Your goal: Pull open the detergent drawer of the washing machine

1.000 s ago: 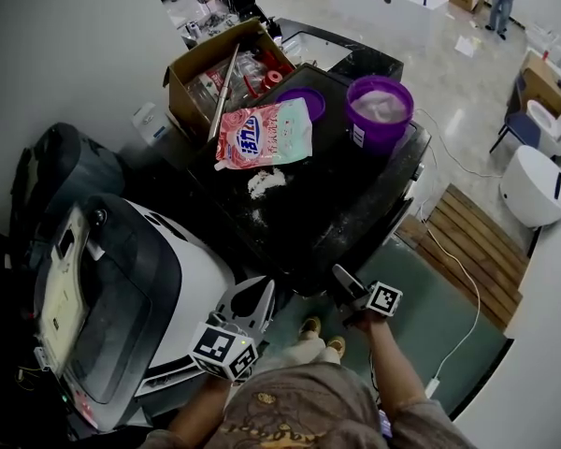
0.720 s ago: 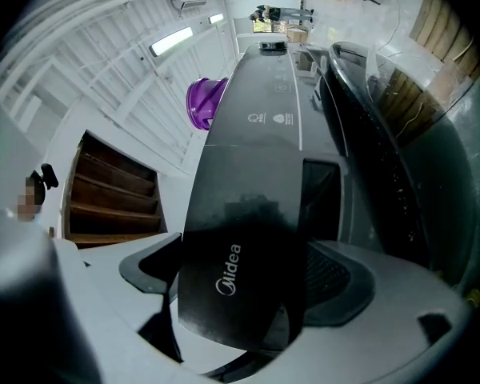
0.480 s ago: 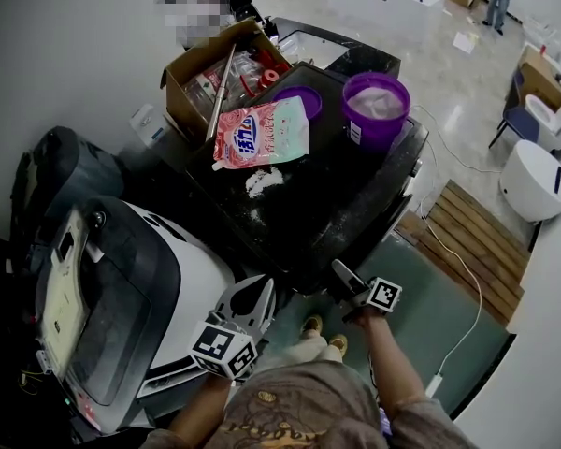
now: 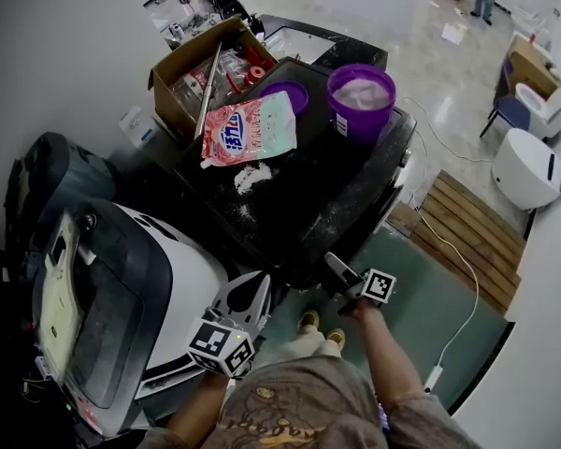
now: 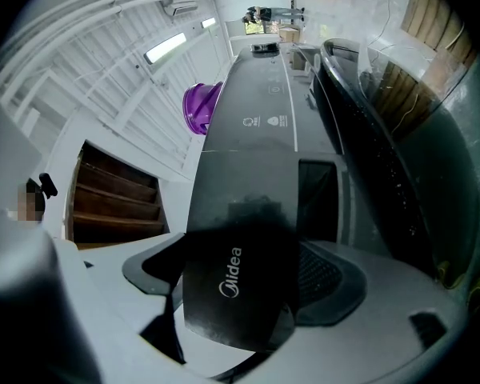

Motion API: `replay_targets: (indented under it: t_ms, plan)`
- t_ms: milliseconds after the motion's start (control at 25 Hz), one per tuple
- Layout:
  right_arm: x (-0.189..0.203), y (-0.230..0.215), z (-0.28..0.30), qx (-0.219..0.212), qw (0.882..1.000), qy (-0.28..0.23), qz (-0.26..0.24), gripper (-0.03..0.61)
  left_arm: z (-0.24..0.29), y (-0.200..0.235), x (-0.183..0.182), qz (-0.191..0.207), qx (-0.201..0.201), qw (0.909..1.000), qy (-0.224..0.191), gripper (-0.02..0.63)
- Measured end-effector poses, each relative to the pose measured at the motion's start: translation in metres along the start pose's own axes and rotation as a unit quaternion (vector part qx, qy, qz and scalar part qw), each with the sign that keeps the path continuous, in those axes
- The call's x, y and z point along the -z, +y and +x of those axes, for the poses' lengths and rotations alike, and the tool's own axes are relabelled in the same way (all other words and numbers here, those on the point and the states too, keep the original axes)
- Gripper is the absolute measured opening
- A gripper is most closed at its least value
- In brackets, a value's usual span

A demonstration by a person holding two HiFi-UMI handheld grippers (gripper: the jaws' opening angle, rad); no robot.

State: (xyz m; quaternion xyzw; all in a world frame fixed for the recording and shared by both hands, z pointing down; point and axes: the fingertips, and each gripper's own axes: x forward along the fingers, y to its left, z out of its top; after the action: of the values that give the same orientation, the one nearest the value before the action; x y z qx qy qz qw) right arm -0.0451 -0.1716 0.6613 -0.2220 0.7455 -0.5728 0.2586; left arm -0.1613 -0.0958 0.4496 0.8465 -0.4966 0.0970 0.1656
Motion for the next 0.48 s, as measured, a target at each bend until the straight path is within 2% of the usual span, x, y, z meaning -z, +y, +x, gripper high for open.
replay_targets:
  t_ms: [280, 480]
  plan:
    - [0.002, -0.006, -0.006, 0.022, 1.000, 0.002, 0.005, 0.417, 0.003, -0.007, -0.001, 0.004, 0.009, 1.0000, 0.002, 0.021]
    - [0.002, -0.006, -0.016, 0.023, 1.000, -0.012, 0.014, 0.377, 0.004, -0.012, 0.000, 0.003, 0.020, 0.9998, -0.001, 0.021]
